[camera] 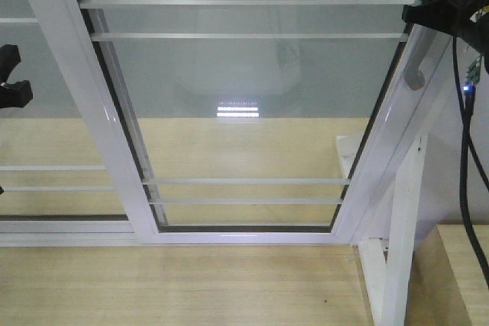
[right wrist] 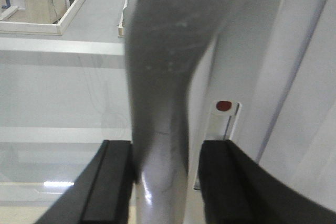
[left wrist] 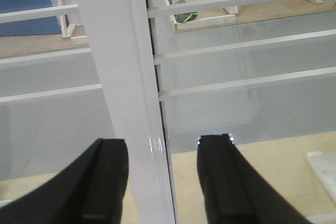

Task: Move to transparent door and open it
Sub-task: 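Pull the handle with the right gripper, sliding the door open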

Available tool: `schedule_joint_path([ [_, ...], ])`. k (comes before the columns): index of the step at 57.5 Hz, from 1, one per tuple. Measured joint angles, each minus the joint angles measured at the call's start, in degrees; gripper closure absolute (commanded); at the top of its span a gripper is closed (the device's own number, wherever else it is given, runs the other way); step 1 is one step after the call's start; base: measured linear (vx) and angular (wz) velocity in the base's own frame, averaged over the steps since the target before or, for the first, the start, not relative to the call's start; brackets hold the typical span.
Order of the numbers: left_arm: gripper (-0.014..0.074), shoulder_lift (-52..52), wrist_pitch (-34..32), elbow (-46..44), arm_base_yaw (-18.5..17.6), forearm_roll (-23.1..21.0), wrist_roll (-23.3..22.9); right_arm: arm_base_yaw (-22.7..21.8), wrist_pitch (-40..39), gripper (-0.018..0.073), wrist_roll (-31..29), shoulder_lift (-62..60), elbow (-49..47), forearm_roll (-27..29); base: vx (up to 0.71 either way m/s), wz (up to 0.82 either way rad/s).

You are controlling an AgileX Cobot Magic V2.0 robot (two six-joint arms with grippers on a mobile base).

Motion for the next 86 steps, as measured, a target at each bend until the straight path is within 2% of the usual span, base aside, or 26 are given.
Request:
schedule_joint_path([
  [9,0.0153,0.0,0.0,0.0,0.0,0.0,0.0,0.2,-0.2,0.0328,0.1,0.0,0.0,-0.2,0.00,0.00],
  [36,0.0153,0.0,0.0,0.0,0.0,0.0,-0.1,4.1,-0.2,0.0316,1.3,0.6,-1.0,2.8,0.00,0.00],
  [62,0.0153,0.0,0.0,0.0,0.0,0.0,-0.2,12.6,2.4,0.0315,1.5,2.0,-4.3,1.8,0.00,-0.02],
  [86,0.0153,0.0,0.0,0.0,0.0,0.0,-0.2,21.8,-0.6,0.0315,1.6,3.3,-5.4,0.7,0.00,0.01],
])
